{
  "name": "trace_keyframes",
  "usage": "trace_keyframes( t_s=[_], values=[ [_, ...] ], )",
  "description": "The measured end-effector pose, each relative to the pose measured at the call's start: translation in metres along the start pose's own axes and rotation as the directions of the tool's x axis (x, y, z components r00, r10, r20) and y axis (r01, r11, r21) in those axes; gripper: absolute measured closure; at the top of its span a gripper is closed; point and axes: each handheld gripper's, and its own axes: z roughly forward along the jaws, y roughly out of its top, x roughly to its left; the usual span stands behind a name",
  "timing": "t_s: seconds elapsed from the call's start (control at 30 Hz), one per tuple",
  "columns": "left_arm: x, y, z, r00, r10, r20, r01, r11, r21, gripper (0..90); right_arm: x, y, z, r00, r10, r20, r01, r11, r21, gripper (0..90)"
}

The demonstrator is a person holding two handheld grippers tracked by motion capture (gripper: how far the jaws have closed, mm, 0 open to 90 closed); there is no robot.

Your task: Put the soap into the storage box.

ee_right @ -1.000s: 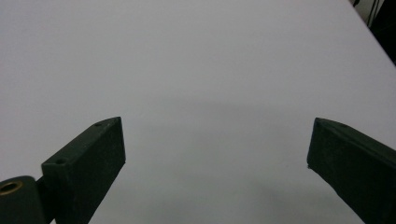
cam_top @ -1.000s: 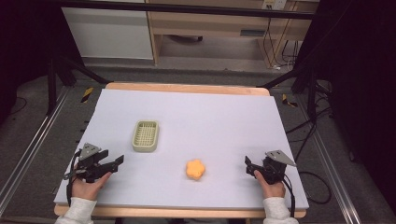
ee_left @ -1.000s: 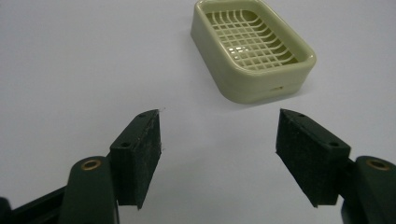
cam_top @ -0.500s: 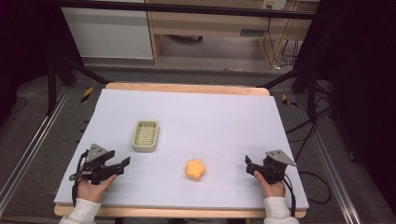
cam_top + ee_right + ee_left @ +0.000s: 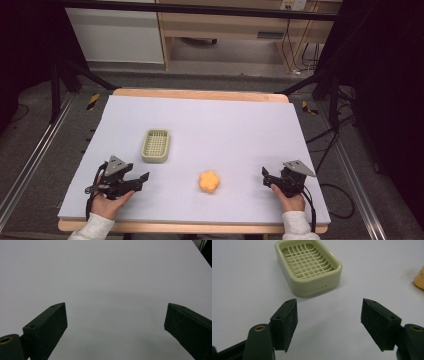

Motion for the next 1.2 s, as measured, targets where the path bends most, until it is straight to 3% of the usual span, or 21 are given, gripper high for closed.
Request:
trace_keyframes(
  t_s=[0.7,1.0,1.2],
  values=[
    [-0.025,0.007,0.012,0.9942,0.087,0.064,-0.089,0.9952,0.041,28.4,0.0,0.0,0.001,1.0,0.005,0.002,-0.005,1.0,0.006,5.0],
    [-0.042,0.012,0.018,0.9855,0.142,0.092,-0.148,0.9877,0.052,28.0,0.0,0.0,0.001,1.0,0.004,0.001,-0.004,0.9999,0.012,5.1],
    [-0.052,0.015,0.024,0.9812,0.152,0.119,-0.16,0.9852,0.061,27.4,0.0,0.0,0.001,1.0,0.003,0.002,-0.003,0.9999,0.013,5.2]
  ],
)
